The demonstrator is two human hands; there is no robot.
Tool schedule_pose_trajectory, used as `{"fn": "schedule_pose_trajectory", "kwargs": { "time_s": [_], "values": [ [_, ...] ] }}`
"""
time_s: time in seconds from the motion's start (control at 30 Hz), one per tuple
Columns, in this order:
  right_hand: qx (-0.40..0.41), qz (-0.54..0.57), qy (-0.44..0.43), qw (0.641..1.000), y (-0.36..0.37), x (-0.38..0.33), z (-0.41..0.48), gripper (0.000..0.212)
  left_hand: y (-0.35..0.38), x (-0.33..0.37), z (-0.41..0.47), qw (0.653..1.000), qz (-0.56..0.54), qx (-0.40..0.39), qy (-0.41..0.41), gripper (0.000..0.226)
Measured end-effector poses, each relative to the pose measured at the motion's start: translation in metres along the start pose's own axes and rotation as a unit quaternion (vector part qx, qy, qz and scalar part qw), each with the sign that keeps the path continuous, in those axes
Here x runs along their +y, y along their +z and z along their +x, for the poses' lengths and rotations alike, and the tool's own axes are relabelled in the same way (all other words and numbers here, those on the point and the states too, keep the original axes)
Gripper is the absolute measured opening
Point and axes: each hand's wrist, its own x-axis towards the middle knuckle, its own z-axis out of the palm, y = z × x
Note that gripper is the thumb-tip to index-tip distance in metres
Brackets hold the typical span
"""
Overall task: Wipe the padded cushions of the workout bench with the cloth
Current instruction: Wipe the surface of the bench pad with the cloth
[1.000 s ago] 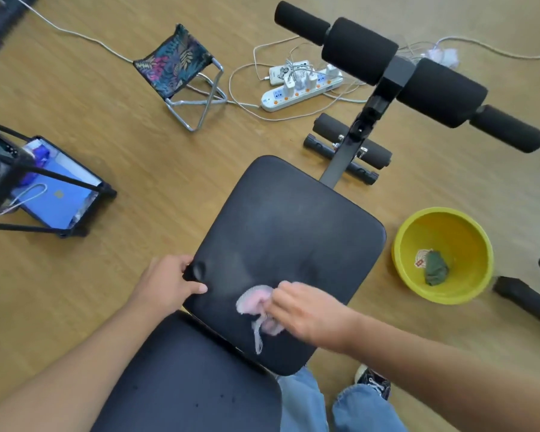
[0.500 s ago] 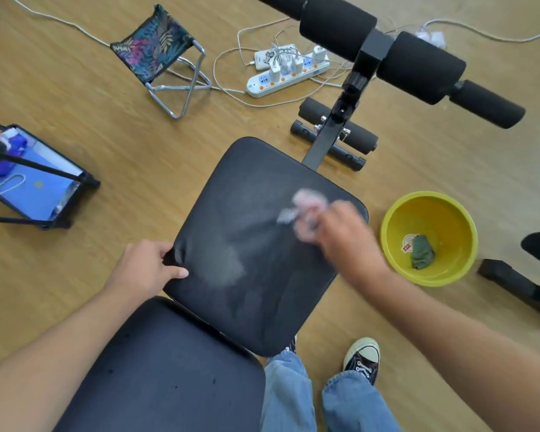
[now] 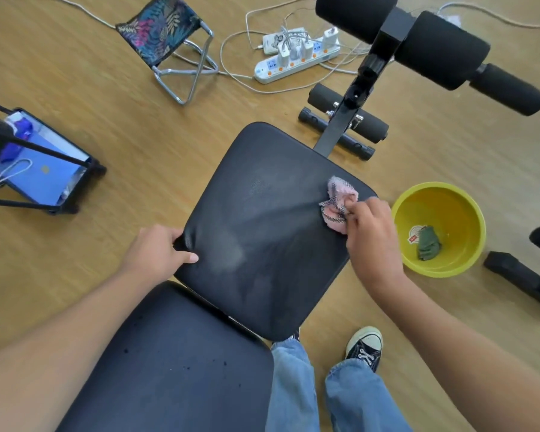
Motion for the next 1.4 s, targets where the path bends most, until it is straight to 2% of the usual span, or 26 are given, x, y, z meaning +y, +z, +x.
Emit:
{"fn": "schedule_pose_trajectory", "kwargs": {
  "time_s": [0.03, 0.07, 0.1, 0.17, 0.23, 0.27, 0.3, 0.33, 0.37, 0.43, 0.47, 0.5, 0.53, 0.6, 0.67, 0.7, 0.8, 0.83, 0.9, 1.0, 1.07, 1.17, 1.23, 1.3, 1.33, 1.4],
  "values": [
    [0.030, -0.001, 0.033, 0.999, 0.001, -0.009, -0.007, 0.010, 0.000, -0.001, 0.000, 1.000, 0.002, -0.001, 0.000, 0.025],
    [0.018, 0.019, 0.046, 0.999, 0.004, -0.023, -0.025, 0.009, -0.001, -0.001, 0.001, 1.000, 0.002, -0.003, 0.001, 0.023],
    [-0.009, 0.037, 0.019, 0.999, 0.010, -0.038, -0.053, 0.014, -0.001, -0.001, 0.001, 1.000, 0.002, -0.005, -0.001, 0.022],
    [-0.109, 0.055, -0.127, 0.984, 0.017, -0.063, -0.112, 0.024, -0.002, 0.001, -0.001, 1.000, 0.001, -0.008, -0.006, 0.021],
    [-0.198, 0.032, -0.294, 0.935, 0.015, -0.064, -0.142, 0.025, -0.001, 0.001, -0.002, 1.000, 0.005, 0.000, -0.006, 0.022],
    [-0.220, 0.017, -0.350, 0.910, 0.010, -0.057, -0.134, 0.025, 0.000, 0.000, -0.003, 1.000, 0.003, 0.004, -0.004, 0.022],
    [-0.222, 0.004, -0.372, 0.901, 0.005, -0.047, -0.116, 0.028, 0.001, -0.001, -0.002, 1.000, 0.001, 0.006, -0.003, 0.021],
    [-0.199, -0.001, -0.362, 0.911, 0.001, -0.036, -0.092, 0.029, 0.002, -0.001, -0.002, 1.000, 0.000, 0.006, -0.005, 0.020],
    [-0.174, 0.009, -0.305, 0.936, -0.003, -0.023, -0.065, 0.026, 0.002, -0.002, -0.001, 1.000, 0.002, 0.006, -0.008, 0.020],
    [-0.075, -0.006, -0.141, 0.987, -0.008, -0.002, -0.025, 0.014, 0.002, -0.004, 0.000, 1.000, 0.007, 0.004, -0.013, 0.020],
    [-0.047, -0.011, -0.085, 0.995, -0.006, -0.002, -0.021, 0.013, 0.003, -0.004, 0.000, 1.000, 0.005, 0.002, -0.014, 0.020],
    [-0.033, -0.009, -0.068, 0.997, -0.002, -0.008, -0.027, 0.017, 0.004, -0.005, 0.001, 1.000, 0.001, 0.000, -0.015, 0.020],
    [-0.051, 0.000, -0.086, 0.995, 0.004, -0.018, -0.042, 0.022, 0.004, -0.004, 0.000, 1.000, -0.004, -0.004, -0.015, 0.019],
    [-0.140, 0.022, -0.226, 0.964, 0.017, -0.042, -0.083, 0.025, 0.003, -0.002, 0.000, 1.000, -0.009, -0.009, -0.009, 0.018],
    [-0.238, 0.014, -0.388, 0.891, 0.030, -0.059, -0.116, 0.025, 0.002, 0.000, -0.001, 1.000, -0.008, -0.010, -0.012, 0.019],
    [-0.261, 0.004, -0.436, 0.861, 0.038, -0.065, -0.124, 0.027, 0.003, 0.003, -0.001, 1.000, -0.003, -0.013, -0.019, 0.021],
    [-0.254, -0.003, -0.503, 0.826, 0.051, -0.098, -0.117, 0.035, 0.004, 0.012, -0.005, 0.998, 0.018, -0.032, -0.042, 0.018],
    [-0.244, -0.013, -0.527, 0.814, 0.054, -0.110, -0.109, 0.029, 0.004, 0.011, -0.004, 0.998, 0.009, -0.044, -0.041, 0.016],
    [-0.216, -0.031, -0.574, 0.789, 0.059, -0.129, -0.093, 0.017, -0.001, 0.002, -0.003, 0.995, -0.061, -0.070, -0.034, 0.028],
    [-0.214, -0.060, -0.589, 0.777, 0.069, -0.150, -0.077, 0.015, -0.012, -0.022, 0.000, 0.976, -0.191, -0.084, -0.068, 0.044],
    [-0.217, -0.100, -0.610, 0.755, 0.074, -0.161, -0.072, 0.015, -0.017, -0.038, 0.002, 0.964, -0.238, -0.060, -0.104, 0.038],
    [-0.249, -0.122, -0.627, 0.728, 0.065, -0.167, -0.064, 0.029, -0.023, -0.056, 0.002, 0.958, -0.257, -0.030, -0.128, 0.030],
    [-0.226, -0.125, -0.610, 0.749, 0.068, -0.177, -0.054, 0.021, -0.030, -0.062, 0.002, 0.954, -0.266, -0.008, -0.136, 0.032],
    [-0.230, -0.136, -0.539, 0.799, 0.085, -0.212, -0.034, 0.016, -0.036, -0.065, 0.002, 0.949, -0.278, 0.021, -0.148, 0.033],
    [-0.250, -0.157, -0.517, 0.804, 0.096, -0.237, -0.022, 0.018, -0.037, -0.065, 0.001, 0.950, -0.271, 0.034, -0.152, 0.033],
    [-0.335, -0.204, -0.512, 0.764, 0.112, -0.279, -0.002, 0.026, -0.039, -0.059, -0.005, 0.967, -0.202, 0.024, -0.152, 0.033]
  ]
}}
